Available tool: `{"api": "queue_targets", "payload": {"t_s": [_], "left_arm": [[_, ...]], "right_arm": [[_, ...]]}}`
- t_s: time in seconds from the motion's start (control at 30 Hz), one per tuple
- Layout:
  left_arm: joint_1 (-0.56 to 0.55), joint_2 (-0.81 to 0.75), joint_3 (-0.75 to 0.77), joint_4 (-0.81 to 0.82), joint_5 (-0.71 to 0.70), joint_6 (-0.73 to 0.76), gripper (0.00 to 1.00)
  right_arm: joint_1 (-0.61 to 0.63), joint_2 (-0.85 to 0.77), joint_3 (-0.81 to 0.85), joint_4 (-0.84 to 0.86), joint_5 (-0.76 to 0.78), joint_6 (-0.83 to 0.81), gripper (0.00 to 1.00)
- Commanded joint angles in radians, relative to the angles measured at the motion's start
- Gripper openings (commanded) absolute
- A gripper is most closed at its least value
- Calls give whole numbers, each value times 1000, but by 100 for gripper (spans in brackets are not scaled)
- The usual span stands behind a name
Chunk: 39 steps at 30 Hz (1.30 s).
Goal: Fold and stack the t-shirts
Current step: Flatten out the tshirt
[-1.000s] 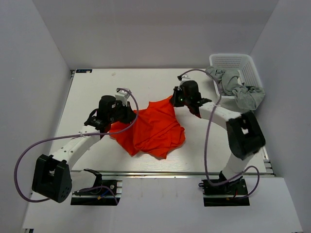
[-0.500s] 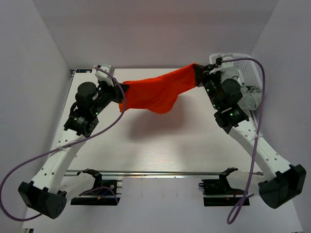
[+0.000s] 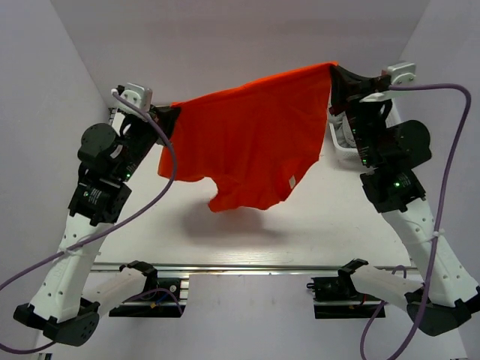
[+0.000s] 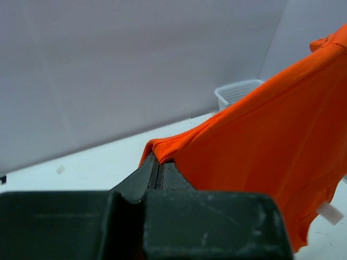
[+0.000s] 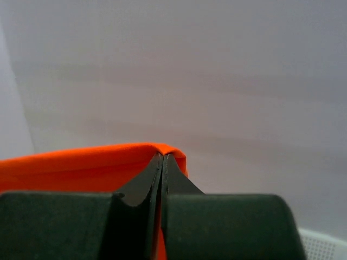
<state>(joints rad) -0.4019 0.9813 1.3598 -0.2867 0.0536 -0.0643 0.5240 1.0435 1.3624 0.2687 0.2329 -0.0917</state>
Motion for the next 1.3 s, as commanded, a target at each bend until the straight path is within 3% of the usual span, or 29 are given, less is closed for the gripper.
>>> {"api": "queue_targets", "payload": {"t_s": [0.0,0.37,0.67,0.73,0.9,0.97,1.1,1.13,1.17,1.23,1.27], "left_arm": [[23,-110,73,-34,-55,81,0],[43,-291,154,-52,202,135,0],[43,-201,219,-94,264,147,0],[43,-169,188,-57,220,147,0],[43,-29,-17,53,-50,101,0],[43,97,-100,83,-158,72,0],[52,405,-157,130,-204,52,0],[52,477,-112,130,-242,40,5],[61,550,-73,62,-253,17,29],[70,739,49,0,-290,8,58],[71,787,88,-70,-290,-5,87]], "right_arm": [[-28,-80,127,17,-8,-83,0],[-30,-278,190,-86,-176,-54,0],[-32,-269,199,-100,-199,-43,0],[-32,-246,153,-85,-150,-42,0],[-32,-159,-100,26,58,-34,0],[-38,-55,-190,97,243,-8,0],[-53,176,-281,86,414,71,0],[-58,217,-273,60,413,84,0],[-73,342,-266,34,416,84,0],[-94,416,-184,-34,442,121,0],[-102,522,-154,-61,457,127,0]]}}
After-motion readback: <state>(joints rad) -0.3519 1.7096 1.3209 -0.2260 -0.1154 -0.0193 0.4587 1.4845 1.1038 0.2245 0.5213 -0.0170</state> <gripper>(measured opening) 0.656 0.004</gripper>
